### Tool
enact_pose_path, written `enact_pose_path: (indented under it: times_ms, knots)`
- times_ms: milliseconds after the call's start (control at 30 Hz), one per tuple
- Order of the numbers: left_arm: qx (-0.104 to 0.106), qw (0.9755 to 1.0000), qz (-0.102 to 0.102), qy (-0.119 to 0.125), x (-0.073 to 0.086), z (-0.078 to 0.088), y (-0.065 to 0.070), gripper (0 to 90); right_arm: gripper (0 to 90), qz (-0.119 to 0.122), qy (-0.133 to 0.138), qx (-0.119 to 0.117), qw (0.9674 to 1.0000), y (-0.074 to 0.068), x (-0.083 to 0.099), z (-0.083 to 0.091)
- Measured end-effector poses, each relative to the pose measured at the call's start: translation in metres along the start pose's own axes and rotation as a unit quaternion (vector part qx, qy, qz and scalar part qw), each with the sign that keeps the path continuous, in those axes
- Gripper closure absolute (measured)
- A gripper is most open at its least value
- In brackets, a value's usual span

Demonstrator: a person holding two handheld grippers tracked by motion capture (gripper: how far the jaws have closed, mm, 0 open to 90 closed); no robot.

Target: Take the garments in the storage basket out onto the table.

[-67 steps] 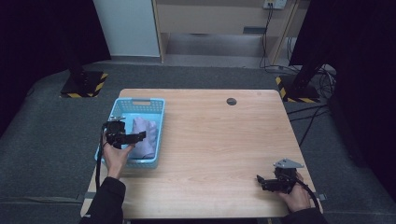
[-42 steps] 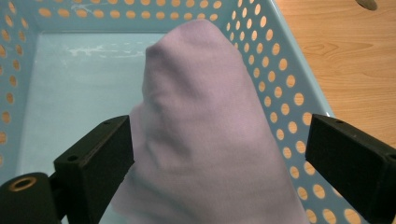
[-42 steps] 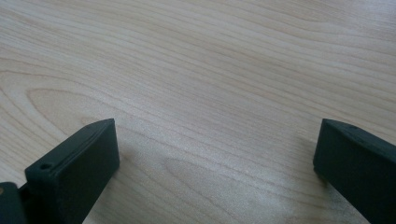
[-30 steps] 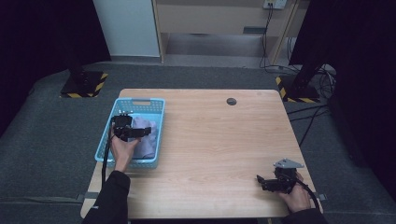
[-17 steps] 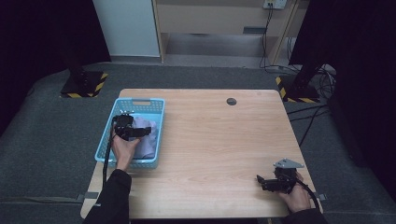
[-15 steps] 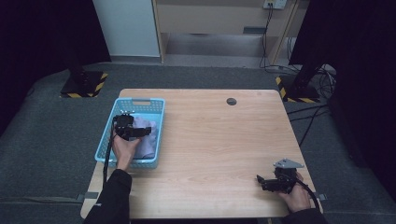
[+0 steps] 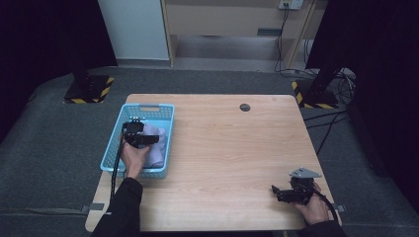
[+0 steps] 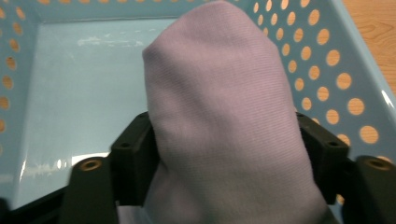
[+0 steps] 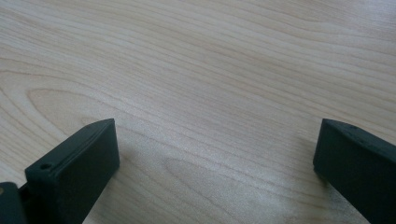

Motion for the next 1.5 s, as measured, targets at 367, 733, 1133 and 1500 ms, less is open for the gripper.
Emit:
enact_pose_path:
  times_ms: [367, 733, 1133, 1500]
  knots:
    - [-0.012, 0.9999, -0.006, 0.01, 0.0, 0.006, 0.0, 52.1, 0.5, -0.001, 0.0, 0.0, 1.0, 0.0, 0.0, 0.0]
    - [0.008, 0.9997, 0.002, 0.024, -0.001, 0.018, 0.002, 54.0, 0.6, -0.001, 0.001, -0.001, 1.0, 0.0, 0.0, 0.0]
    - [0.042, 0.9969, 0.026, 0.061, -0.007, 0.043, 0.0, 54.3, 0.6, -0.001, 0.001, -0.001, 1.0, 0.0, 0.0, 0.0]
    - [0.062, 0.9944, 0.027, 0.081, -0.009, 0.065, 0.005, 54.3, 0.6, -0.001, 0.001, -0.001, 1.0, 0.0, 0.0, 0.0]
Point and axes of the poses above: each handheld gripper's, and its own axes: z roughly backward along the jaws, x roughly out of its underside, y roughly to its right, the point moved 2 cm from there along -z, roughly forward along the jaws, and after that the axes turned 5 degrees about z, right-handed, at the moved point
